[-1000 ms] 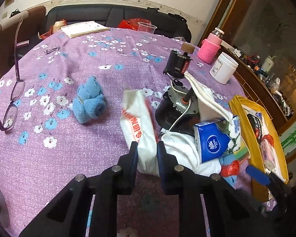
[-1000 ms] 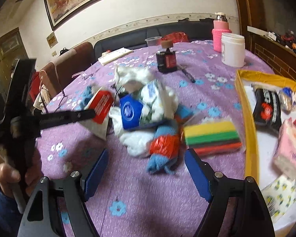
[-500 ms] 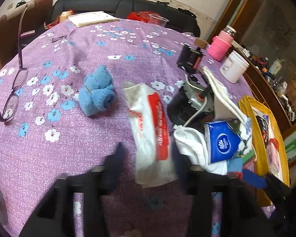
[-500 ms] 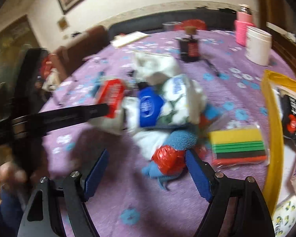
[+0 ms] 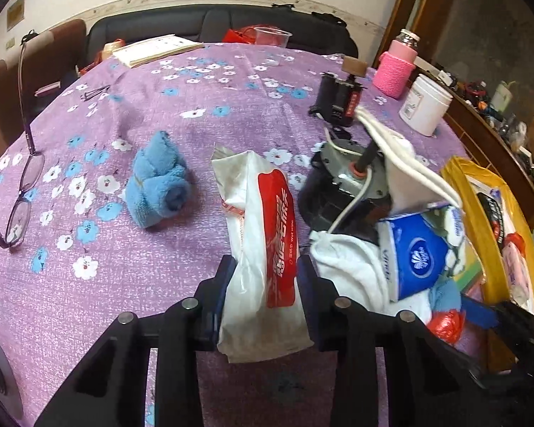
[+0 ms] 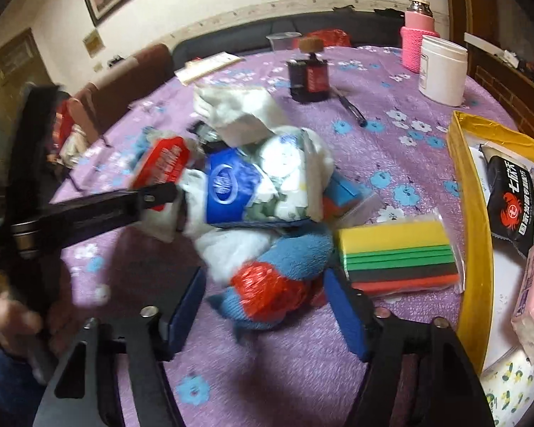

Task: Organize soft objects
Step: 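Close the left gripper on the wet-wipes pack while the right closes on the red bag, then carry the wet-wipes pack and red bag with blue towel over the tray with both grippers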

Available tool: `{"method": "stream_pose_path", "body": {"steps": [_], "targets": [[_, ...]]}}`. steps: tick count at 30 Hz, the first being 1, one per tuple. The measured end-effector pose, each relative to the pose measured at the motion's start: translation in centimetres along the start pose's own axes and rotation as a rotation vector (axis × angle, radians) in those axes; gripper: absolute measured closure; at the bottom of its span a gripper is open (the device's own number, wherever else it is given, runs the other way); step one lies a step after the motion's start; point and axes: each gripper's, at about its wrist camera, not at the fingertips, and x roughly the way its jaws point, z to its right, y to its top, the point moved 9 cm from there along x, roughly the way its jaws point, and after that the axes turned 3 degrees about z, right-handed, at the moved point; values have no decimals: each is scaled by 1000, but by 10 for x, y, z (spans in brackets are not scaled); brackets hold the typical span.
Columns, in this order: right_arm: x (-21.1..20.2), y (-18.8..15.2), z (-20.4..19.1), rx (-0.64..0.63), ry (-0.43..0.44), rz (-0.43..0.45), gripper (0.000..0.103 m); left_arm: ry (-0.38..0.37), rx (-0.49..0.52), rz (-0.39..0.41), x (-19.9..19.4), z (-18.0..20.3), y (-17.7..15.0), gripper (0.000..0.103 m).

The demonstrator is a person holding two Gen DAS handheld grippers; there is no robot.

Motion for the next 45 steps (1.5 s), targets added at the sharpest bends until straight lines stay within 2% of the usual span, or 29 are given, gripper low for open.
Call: {"method": "stream_pose_path", "body": {"steps": [3,8,14,21,25,34,45], "targets": [[-2,-1,4,40,26,5,61,-25,1,40,-12,2,4,69],[-28,-4,-4,41,40,84,61,-94,20,131,-39,16,10,70],[-48,-15,-4,48,48,118,61,-148,58,165,-52,30,9,72],[-74,-11,2,59,42,180,61,-208,81,185,-60,42,6,72],[-85,-12,5,65,39,201,61,-216,93,203,-66,46,6,72],[-90,-10,3,68,40,214,61,-236,39,190,-65,34,7,72],[-102,-6,6,75,46,236,61,-248,96,245,-83,50,8,72]]}}
